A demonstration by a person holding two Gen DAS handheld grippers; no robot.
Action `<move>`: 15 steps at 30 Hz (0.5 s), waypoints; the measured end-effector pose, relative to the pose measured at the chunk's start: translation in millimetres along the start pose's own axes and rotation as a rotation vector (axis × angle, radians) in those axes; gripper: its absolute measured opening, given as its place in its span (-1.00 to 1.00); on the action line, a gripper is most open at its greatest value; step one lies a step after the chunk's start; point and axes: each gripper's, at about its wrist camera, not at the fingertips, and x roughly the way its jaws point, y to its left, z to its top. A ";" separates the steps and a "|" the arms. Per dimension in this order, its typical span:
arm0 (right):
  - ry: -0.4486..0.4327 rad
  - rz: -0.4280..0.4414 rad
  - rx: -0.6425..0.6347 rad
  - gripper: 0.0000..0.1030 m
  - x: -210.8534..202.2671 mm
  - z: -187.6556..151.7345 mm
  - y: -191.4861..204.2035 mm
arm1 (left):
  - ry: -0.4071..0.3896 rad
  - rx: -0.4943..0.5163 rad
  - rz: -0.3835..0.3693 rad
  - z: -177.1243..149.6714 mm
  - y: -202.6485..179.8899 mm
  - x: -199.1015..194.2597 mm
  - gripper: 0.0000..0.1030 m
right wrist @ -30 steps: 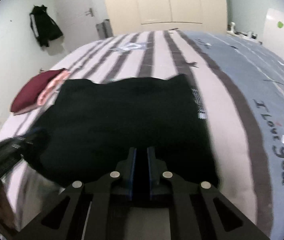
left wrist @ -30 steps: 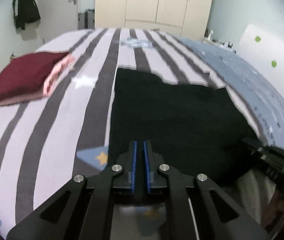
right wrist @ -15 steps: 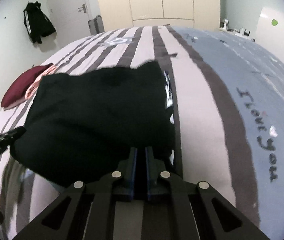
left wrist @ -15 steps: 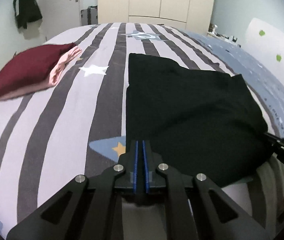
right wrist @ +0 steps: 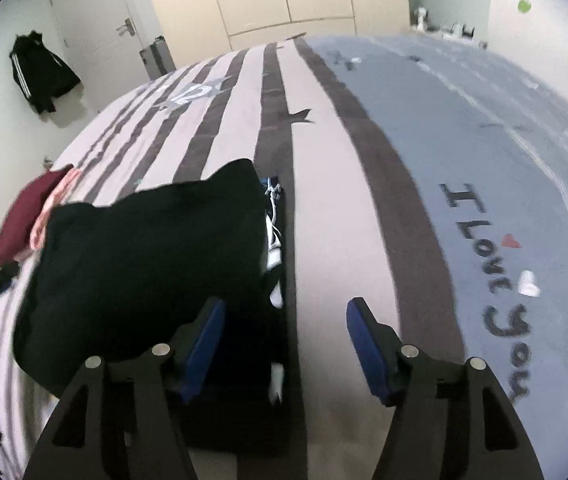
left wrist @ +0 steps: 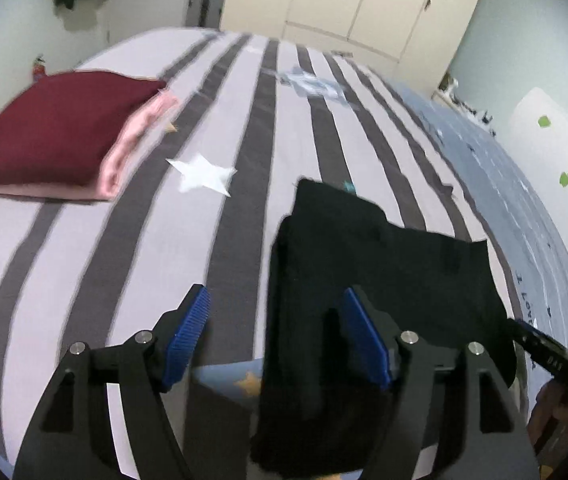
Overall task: Fold clothes
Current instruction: 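Grasp the folded T-shirt with both grippers and lift it off the bed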
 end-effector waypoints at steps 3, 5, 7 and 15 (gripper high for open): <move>0.032 0.057 -0.004 0.16 11.5 8.3 1.2 | 0.057 0.010 -0.014 -3.5 -5.6 21.0 0.31; 0.053 0.075 -0.025 0.16 19.4 9.5 5.5 | 0.100 -0.021 -0.023 -8.1 1.7 37.0 0.45; 0.082 0.081 -0.036 0.16 29.8 8.6 7.8 | 0.125 -0.074 -0.068 -10.5 12.8 45.1 0.54; 0.104 0.171 0.032 0.33 49.3 12.2 2.6 | 0.152 -0.025 -0.190 -18.5 -10.0 47.4 0.12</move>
